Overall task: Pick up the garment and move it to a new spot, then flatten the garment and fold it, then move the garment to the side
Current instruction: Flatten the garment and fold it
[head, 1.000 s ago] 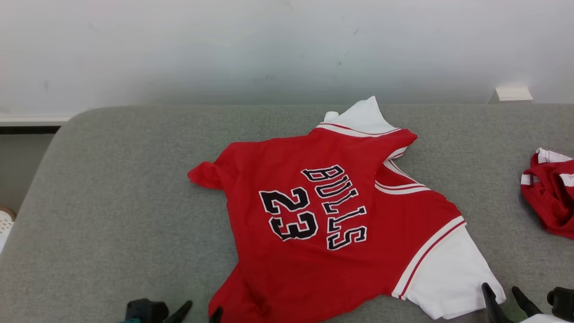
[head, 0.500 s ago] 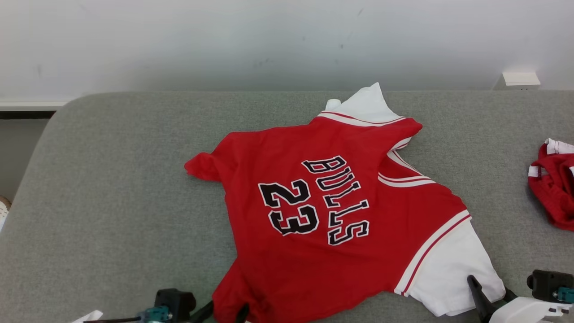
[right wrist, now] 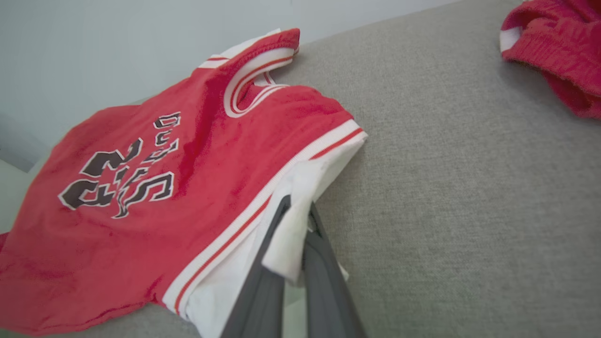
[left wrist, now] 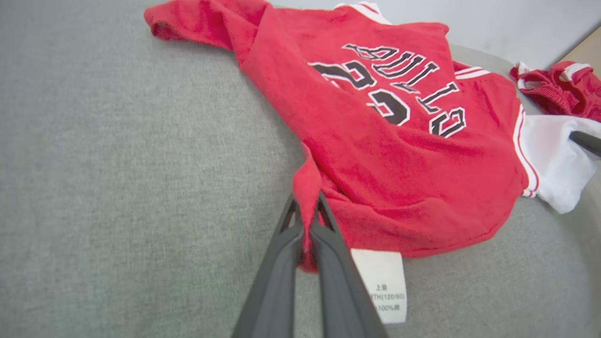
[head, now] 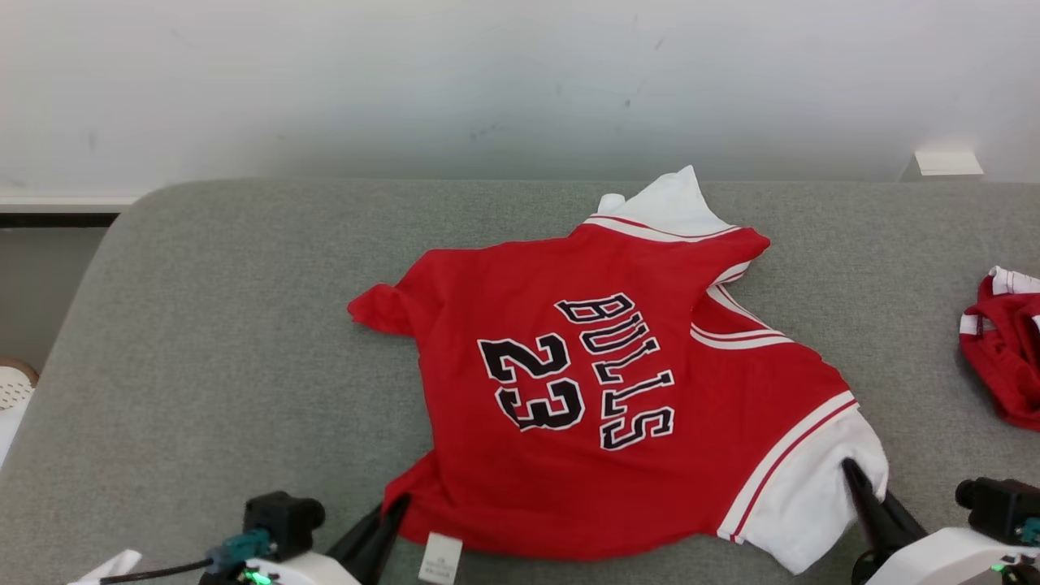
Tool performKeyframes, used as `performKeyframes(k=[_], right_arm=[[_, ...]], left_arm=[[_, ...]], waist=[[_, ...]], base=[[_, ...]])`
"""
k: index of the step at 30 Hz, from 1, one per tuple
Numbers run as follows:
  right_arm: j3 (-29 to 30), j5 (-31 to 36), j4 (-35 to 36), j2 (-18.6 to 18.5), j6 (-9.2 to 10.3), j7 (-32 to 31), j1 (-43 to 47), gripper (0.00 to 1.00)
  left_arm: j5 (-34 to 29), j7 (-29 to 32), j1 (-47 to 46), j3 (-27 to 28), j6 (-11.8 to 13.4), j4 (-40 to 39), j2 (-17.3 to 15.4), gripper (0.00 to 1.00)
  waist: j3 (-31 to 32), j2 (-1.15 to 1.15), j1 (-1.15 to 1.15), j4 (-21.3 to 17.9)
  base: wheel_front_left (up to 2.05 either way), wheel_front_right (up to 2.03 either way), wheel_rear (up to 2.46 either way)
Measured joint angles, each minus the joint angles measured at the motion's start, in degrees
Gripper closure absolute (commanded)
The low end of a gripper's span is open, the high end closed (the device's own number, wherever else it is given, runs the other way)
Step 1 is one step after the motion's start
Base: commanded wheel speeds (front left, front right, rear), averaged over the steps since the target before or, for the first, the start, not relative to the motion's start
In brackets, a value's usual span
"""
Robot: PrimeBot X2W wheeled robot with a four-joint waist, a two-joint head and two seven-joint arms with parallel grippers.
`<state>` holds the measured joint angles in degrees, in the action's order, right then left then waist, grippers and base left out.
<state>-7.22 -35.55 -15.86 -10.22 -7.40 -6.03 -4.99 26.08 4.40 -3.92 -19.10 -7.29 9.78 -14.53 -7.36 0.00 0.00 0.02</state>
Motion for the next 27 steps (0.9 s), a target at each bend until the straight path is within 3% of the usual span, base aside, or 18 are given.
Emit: performKeyframes(k=[5, 11, 14, 18, 27], right_arm=[[0.46, -5.52, 7.67, -1.30, -0.01, 3.58, -2.87, 1.00], [0.12, -11.35, 11.05, -3.20, -0.01, 1.78, -14.57, 1.00], [3.18, -13.03, 6.98, -3.02, 0.00, -0.76, -23.88, 1.00], [5.45, -12.48, 0.42, -1.51, -0.01, -2.58, -37.97, 1.00], [5.57, -6.86, -9.98, -1.04, -0.04, -2.72, -66.55, 1.00]], left_arm=[[0.76, -1.13, -4.03, 1.76, -0.01, -2.53, -2.01, 1.00], [1.25, 3.42, -17.26, 1.47, -0.08, -3.26, -8.06, 1.00], [4.15, 6.10, -28.15, -4.09, -0.19, -2.38, -12.37, 1.00], [9.73, 7.22, -41.70, -6.09, -0.24, 3.99, -14.51, 1.00], [16.16, 6.50, -68.46, -7.22, -0.25, 19.72, -13.92, 1.00]], waist=[[0.43, 0.00, 0.00, -0.03], [-2.33, 0.00, 0.00, -0.18], [-5.15, 0.00, 0.00, -0.10], [-9.67, 0.00, 0.01, 0.17], [-19.85, 0.00, 0.02, 1.10]], base=[[0.00, 0.00, 0.00], [0.00, 0.00, 0.00], [0.00, 0.00, 0.00], [0.00, 0.00, 0.00], [0.00, 0.00, 0.00]])
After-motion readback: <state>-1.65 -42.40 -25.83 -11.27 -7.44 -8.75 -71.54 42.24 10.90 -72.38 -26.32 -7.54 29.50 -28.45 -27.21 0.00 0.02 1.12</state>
